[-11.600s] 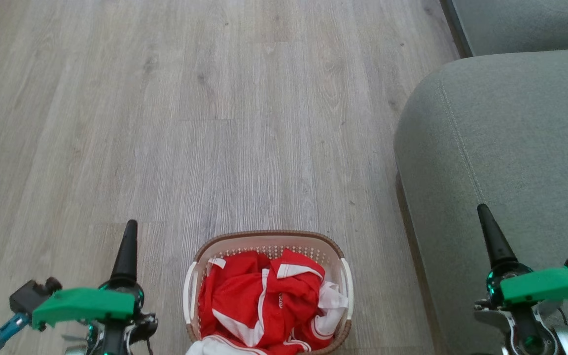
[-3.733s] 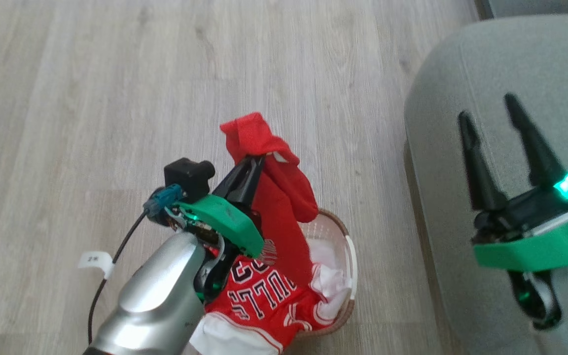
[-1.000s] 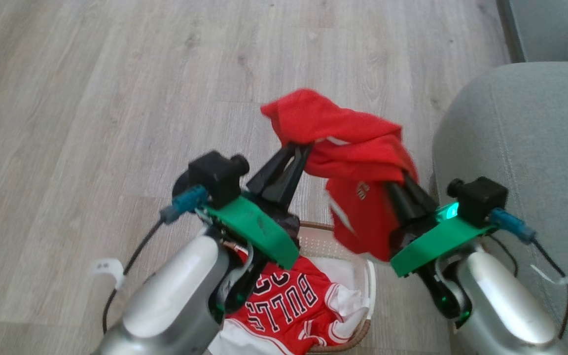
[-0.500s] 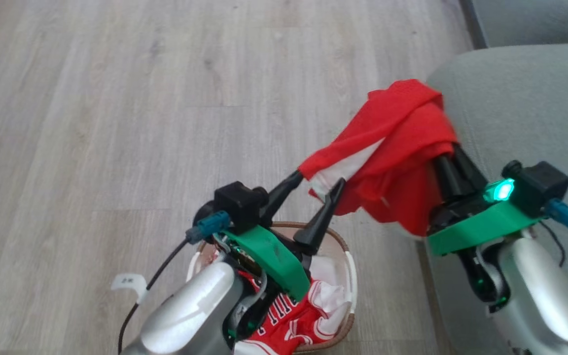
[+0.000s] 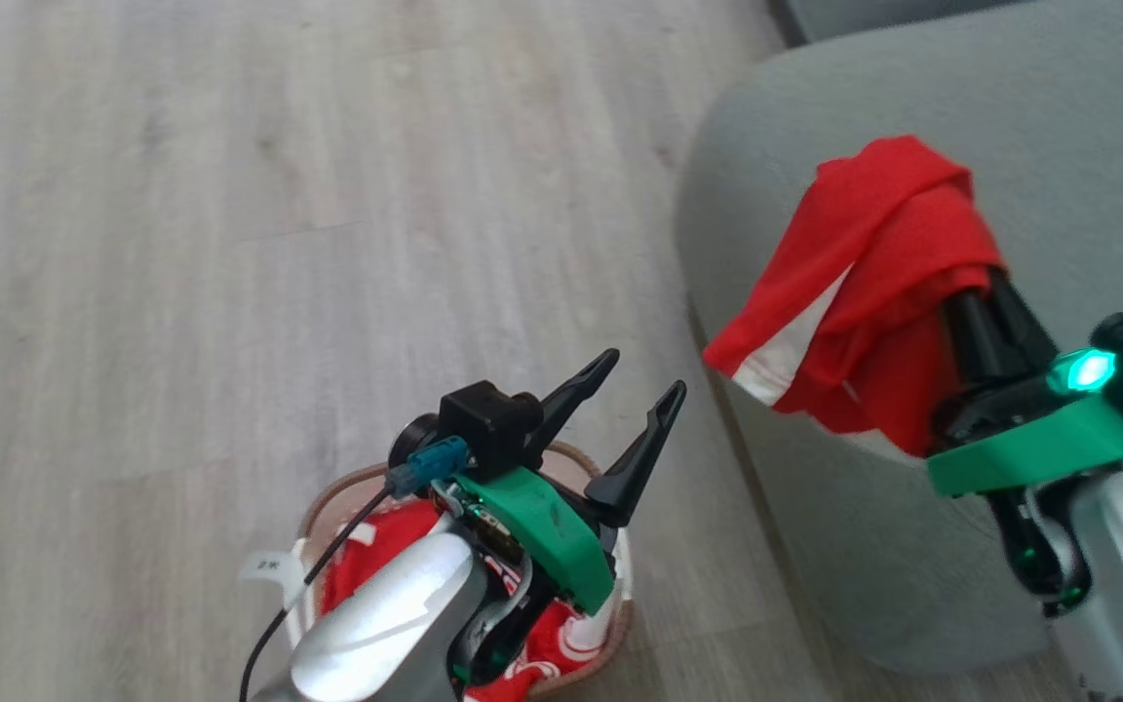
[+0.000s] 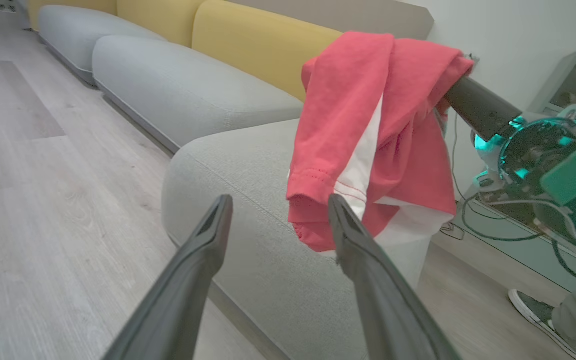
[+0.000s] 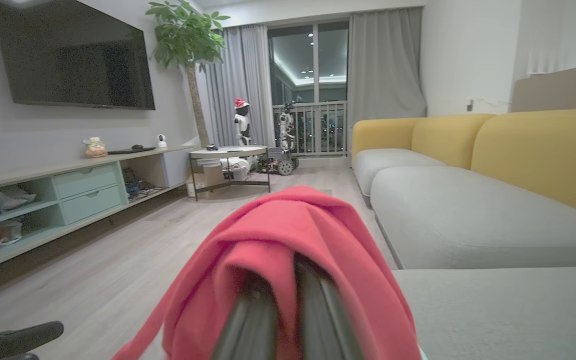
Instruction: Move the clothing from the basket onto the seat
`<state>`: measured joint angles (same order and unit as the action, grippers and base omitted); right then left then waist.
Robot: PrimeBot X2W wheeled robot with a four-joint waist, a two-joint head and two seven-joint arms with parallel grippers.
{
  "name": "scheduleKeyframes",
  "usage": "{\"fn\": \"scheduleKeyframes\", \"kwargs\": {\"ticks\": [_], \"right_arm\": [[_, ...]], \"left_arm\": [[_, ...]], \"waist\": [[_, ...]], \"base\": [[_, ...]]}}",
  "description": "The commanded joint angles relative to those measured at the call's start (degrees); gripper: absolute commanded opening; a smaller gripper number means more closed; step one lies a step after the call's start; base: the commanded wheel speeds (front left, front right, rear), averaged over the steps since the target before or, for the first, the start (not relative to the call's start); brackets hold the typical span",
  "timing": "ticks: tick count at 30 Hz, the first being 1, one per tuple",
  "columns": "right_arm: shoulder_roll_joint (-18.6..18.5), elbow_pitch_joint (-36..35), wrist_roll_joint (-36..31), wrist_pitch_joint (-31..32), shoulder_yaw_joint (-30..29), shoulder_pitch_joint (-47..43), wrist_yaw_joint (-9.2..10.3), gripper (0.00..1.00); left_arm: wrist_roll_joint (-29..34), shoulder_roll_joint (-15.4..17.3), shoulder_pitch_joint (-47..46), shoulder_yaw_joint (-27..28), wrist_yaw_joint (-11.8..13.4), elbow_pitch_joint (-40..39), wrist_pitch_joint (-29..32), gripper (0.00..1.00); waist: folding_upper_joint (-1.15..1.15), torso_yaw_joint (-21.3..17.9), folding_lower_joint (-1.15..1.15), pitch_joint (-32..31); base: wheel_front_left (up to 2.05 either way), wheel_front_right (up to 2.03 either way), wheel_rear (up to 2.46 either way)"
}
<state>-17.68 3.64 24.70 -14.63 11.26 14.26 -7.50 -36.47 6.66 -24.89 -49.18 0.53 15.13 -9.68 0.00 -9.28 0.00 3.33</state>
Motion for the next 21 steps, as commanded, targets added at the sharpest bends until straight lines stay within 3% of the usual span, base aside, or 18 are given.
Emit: {"fn": "scheduleKeyframes", "kwargs": {"ticks": [1, 11, 21], "right_arm": [[-1.2, -2.7, 0.2, -0.4, -0.1, 0.2, 0.01, 0.0], [-1.2, -5.3, 0.5, -0.4, -2.2, -1.7, 0.01, 0.0], [-0.9, -7.0, 0.4, -0.4, -3.2, -1.4, 0.01, 0.0]], "left_arm": [[0.7, -0.2, -3.2, 1.9, 0.0, -1.3, -0.9, 1.0], [1.6, -0.5, -5.3, 1.9, 0.1, 1.9, -2.3, 1.0], [2.7, -1.0, -7.4, 1.7, 0.0, 4.0, -3.4, 1.0]], "waist": [[0.0, -3.1, 0.0, 0.7], [0.0, -10.2, 0.0, 2.3], [0.0, -14.6, 0.0, 3.9]], "base": [[0.0, 0.0, 0.0], [0.0, 0.0, 0.0], [0.0, 0.0, 0.0]]}}
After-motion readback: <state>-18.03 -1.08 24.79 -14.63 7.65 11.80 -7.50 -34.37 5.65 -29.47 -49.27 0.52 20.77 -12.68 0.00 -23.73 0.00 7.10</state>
